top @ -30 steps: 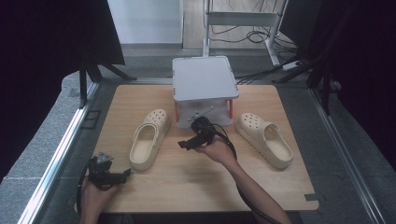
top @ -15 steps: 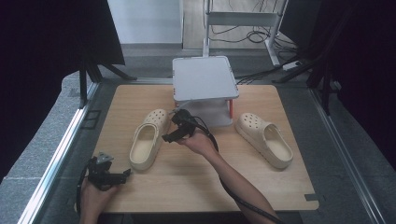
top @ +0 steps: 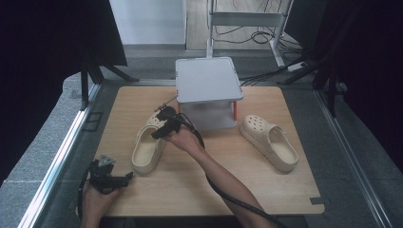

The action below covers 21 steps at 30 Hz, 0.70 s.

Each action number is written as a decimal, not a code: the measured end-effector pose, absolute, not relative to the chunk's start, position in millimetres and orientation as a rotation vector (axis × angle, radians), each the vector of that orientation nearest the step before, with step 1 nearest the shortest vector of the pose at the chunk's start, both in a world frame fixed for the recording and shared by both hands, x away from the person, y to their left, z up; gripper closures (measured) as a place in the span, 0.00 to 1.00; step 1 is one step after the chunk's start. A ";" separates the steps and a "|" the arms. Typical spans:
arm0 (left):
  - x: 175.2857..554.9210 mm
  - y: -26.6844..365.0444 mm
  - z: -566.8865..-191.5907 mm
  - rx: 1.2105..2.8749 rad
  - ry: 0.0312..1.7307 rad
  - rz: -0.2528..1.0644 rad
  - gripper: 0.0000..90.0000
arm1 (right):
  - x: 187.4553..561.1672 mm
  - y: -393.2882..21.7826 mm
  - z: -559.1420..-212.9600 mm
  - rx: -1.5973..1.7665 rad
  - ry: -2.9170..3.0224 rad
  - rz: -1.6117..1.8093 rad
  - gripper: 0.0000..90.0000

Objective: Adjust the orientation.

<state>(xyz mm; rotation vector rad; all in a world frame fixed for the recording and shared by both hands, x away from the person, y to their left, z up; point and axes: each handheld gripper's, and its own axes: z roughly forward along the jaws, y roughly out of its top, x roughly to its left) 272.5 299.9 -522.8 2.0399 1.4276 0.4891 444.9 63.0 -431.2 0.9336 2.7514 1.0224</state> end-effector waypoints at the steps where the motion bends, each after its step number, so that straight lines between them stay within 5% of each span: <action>1: 272.5 299.9 -522.8 2.040 1.428 0.489 0.00 | 447.0 67.3 -432.9 0.939 2.746 0.998 0.25; 9: 272.6 299.9 -522.9 2.040 1.427 0.492 0.00 | 455.3 82.9 -444.4 0.990 2.698 0.863 0.39; 16: 272.5 299.8 -522.8 2.040 1.428 0.489 0.00 | 446.6 83.1 -431.7 0.946 2.652 0.751 0.72; 21: 272.5 299.8 -522.9 2.040 1.428 0.489 0.00 | 445.2 77.6 -426.7 0.906 2.632 0.705 0.81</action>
